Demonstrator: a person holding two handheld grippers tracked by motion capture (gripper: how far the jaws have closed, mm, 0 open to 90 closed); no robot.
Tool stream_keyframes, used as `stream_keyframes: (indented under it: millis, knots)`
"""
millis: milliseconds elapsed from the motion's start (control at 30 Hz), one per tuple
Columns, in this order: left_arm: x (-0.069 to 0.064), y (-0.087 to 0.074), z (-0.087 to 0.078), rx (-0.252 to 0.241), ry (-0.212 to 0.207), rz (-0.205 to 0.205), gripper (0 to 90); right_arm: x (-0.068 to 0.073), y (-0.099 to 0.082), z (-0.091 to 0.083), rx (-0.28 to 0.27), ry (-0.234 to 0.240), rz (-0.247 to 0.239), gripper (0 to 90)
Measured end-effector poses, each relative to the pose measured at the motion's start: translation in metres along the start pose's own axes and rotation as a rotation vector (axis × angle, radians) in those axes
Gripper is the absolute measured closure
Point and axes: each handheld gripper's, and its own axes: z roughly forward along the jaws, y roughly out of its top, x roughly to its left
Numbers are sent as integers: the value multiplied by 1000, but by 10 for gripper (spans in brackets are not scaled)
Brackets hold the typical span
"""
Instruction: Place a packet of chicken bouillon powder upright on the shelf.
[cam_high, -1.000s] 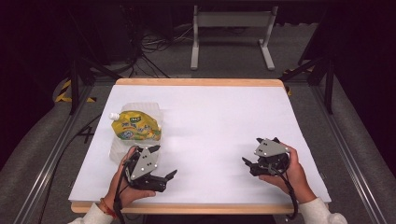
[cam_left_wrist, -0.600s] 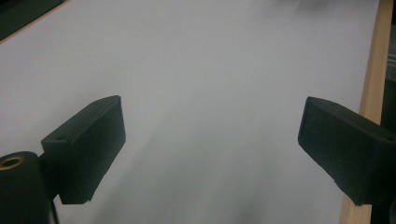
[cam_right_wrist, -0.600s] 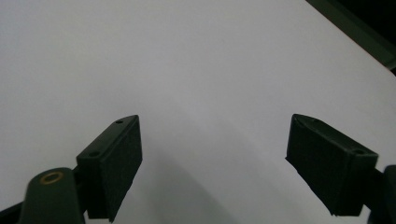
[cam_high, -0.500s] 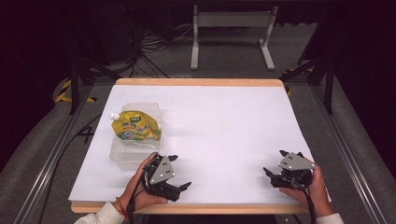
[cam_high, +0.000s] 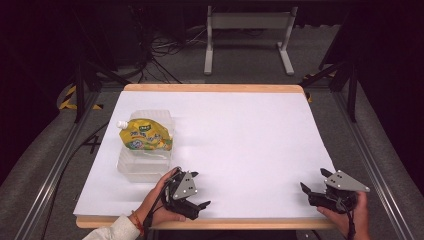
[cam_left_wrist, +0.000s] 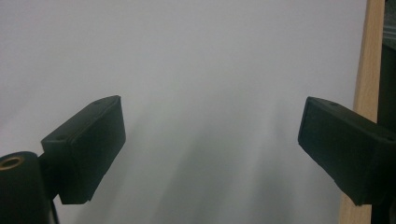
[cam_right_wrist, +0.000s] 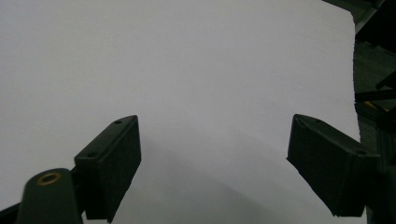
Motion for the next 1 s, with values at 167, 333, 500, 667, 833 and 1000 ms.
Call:
stream_keyframes:
  millis: [167, 333, 500, 667, 833, 1000]
  knots:
    - [-1, -1, -1, 6, -13, 11, 75, 6, 1, 2, 13, 0, -16, 178]
    - [0, 0, -1, -6, -26, 3, 74, 11, 1, 2, 15, -13, -30, 177]
    - [0, -1, 0, 7, -18, 13, 74, 9, 4, 1, -3, 16, 13, 175]
    - [-2, -1, -2, 7, -7, 8, 76, 10, 7, 1, -12, 20, 17, 174]
    - [-1, -2, -3, 6, -9, -2, 76, 11, 8, 2, -19, 25, 4, 173]
    - [1, -1, -4, 2, -4, 1, 75, 11, 7, 4, -7, 19, -8, 172]
